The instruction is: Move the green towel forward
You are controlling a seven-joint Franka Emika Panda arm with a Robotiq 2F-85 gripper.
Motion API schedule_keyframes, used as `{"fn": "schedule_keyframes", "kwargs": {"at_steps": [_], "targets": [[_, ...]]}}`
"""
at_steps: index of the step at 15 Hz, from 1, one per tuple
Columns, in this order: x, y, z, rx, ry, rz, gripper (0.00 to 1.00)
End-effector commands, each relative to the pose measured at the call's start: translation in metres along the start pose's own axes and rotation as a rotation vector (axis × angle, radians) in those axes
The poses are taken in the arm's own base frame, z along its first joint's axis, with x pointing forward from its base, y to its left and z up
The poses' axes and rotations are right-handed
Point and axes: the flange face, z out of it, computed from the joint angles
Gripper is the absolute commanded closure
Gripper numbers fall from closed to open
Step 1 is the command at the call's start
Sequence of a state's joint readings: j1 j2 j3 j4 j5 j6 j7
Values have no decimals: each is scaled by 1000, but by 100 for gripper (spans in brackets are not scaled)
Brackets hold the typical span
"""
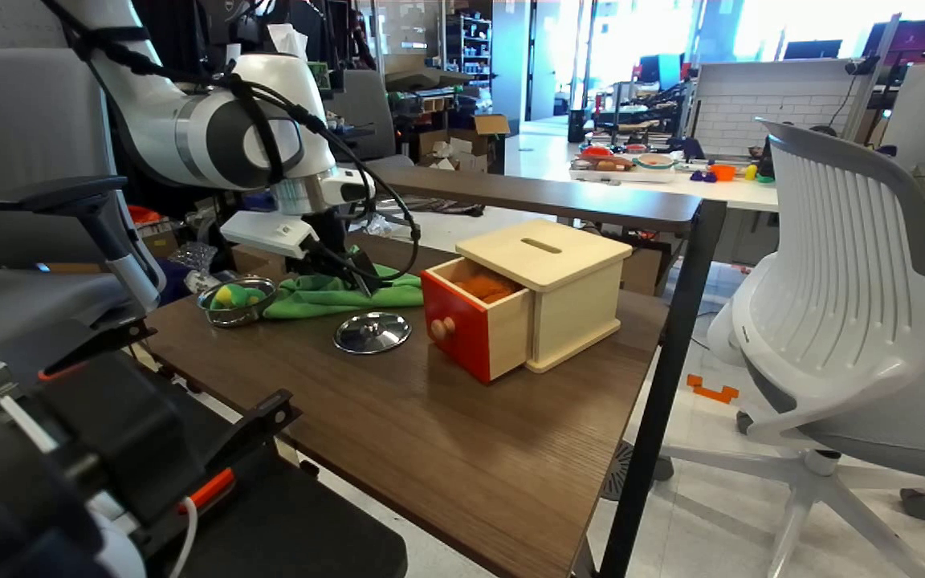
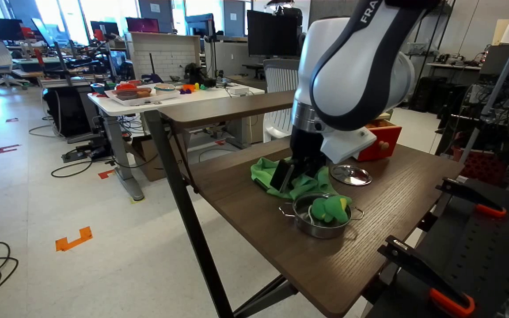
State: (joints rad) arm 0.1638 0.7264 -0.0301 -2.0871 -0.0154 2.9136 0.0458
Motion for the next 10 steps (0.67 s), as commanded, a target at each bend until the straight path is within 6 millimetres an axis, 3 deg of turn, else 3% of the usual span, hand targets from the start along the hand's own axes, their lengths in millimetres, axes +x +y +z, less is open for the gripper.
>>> {"fn": "schedule_keyframes", "kwargs": {"at_steps": [1, 10], "targets": [[-30, 17, -4, -15, -27, 37, 0], [-39, 45, -27, -31, -46, 83, 0]]}}
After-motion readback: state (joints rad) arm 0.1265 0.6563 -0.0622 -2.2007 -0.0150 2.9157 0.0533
